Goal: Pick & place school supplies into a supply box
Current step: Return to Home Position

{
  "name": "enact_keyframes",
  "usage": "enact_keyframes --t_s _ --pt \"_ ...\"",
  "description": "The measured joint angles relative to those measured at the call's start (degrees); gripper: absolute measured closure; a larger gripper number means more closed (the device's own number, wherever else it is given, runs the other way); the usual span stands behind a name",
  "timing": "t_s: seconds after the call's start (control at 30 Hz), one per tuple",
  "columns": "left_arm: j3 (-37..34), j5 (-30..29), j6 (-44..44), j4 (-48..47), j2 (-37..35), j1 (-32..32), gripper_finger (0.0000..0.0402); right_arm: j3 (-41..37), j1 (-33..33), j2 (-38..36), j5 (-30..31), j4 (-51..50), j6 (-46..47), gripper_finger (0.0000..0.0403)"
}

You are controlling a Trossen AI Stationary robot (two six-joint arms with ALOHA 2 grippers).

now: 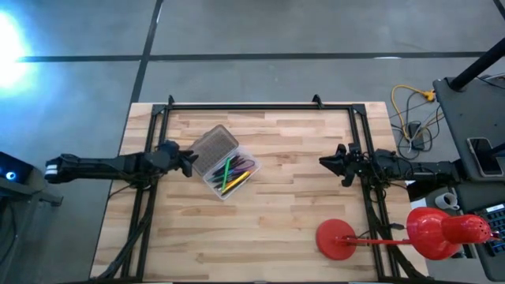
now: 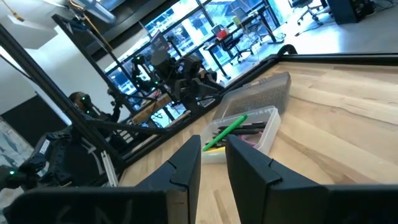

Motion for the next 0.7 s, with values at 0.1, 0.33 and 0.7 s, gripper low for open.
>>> enact_keyframes --t_s 0.1,0.33,0.7 --pt "0.00 0.00 0.00 0.00 0.58 0.00 0.0256 0.00 0.00 0.00 0.00 0.01 -0.01 0.0335" --pt "0.00 0.00 0.00 0.00 1.18 -0.02 0.0256 0.01 0.00 0.00 0.00 0.02 -0.01 0.0335" --pt "0.00 0.00 -0.01 0.00 1.20 -0.01 0.0256 0.02 0.00 -0.02 0.00 0.02 -0.01 0.0335"
